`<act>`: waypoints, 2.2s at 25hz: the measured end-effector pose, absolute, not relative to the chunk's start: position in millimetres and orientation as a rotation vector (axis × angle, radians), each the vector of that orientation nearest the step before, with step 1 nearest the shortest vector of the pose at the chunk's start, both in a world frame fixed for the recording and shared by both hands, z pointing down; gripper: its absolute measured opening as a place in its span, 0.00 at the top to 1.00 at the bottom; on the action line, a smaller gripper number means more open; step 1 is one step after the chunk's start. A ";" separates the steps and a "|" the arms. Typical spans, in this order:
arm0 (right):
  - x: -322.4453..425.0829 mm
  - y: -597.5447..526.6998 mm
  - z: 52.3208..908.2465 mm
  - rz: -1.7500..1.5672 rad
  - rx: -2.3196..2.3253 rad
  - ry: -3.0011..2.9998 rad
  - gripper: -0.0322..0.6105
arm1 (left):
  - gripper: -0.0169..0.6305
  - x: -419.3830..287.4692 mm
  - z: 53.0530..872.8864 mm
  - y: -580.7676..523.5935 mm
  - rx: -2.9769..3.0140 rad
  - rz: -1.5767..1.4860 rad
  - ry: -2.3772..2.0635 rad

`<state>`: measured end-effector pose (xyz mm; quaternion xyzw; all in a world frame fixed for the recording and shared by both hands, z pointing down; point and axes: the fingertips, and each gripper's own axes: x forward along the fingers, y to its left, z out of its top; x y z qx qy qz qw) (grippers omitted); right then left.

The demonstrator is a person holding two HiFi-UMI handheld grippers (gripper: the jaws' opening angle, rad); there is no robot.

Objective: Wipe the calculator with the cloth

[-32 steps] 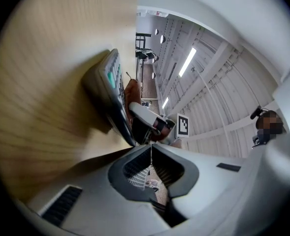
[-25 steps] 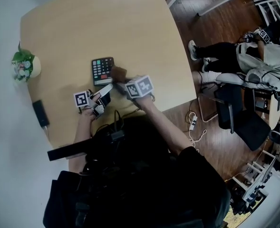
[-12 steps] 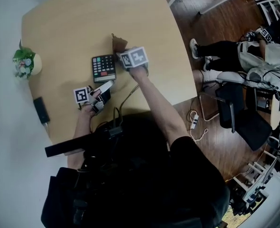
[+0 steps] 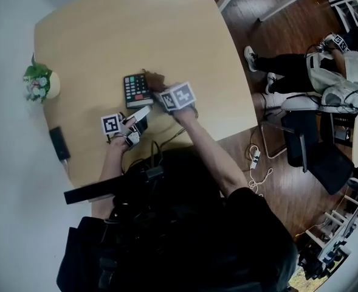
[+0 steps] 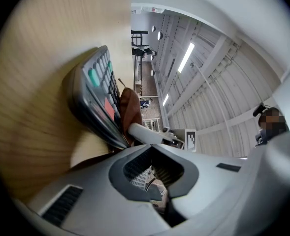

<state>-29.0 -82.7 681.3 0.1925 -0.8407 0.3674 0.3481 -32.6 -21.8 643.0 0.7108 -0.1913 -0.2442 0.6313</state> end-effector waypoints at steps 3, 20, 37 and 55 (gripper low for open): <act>-18.2 -53.7 675.5 0.986 0.489 -2.175 0.88 | 0.97 -32.3 644.6 -21.9 1.634 -0.550 -0.455; 47.8 -31.1 622.0 1.127 0.700 -2.289 0.88 | 0.57 -72.4 605.5 -12.0 2.663 0.574 -1.016; 84.3 -21.3 605.3 1.156 0.852 -2.291 0.88 | 0.82 -71.4 661.0 -50.0 2.692 1.363 -1.237; -74.1 -19.1 441.4 0.402 0.376 -2.478 0.87 | 0.84 -127.4 438.9 -4.2 2.007 -1.154 -0.508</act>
